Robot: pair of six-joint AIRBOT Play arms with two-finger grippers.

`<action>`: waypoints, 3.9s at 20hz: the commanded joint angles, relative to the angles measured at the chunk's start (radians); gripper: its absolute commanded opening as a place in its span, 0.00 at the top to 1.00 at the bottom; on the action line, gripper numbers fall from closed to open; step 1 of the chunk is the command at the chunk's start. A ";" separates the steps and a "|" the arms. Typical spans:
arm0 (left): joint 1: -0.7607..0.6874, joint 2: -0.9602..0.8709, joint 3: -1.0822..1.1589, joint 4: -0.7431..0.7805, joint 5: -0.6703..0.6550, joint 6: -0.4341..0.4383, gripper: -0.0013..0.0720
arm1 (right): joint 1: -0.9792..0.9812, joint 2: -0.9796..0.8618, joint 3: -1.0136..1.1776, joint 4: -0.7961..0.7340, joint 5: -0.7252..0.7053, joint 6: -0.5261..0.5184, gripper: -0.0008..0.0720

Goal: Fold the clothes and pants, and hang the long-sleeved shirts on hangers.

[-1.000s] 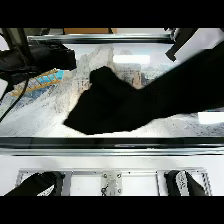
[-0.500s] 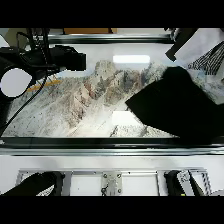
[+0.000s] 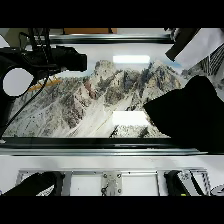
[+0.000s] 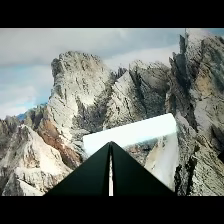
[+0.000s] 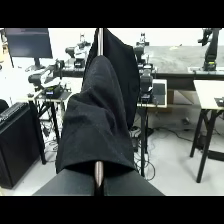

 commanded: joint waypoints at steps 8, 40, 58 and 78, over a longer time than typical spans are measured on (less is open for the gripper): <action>0.001 -0.001 0.000 0.000 -0.006 -0.001 0.97 | -0.004 -0.012 0.003 -0.002 -0.003 0.004 0.98; 0.001 -0.001 0.000 -0.001 -0.069 -0.002 0.97 | -0.003 0.097 0.003 0.107 -0.070 0.007 0.98; 0.001 -0.001 0.000 -0.001 -0.070 -0.002 0.97 | -0.004 -0.049 0.003 0.042 -0.069 0.006 0.98; 0.000 -0.001 0.000 -0.001 -0.070 -0.002 0.97 | -0.004 -0.122 0.003 0.118 -0.074 0.004 0.22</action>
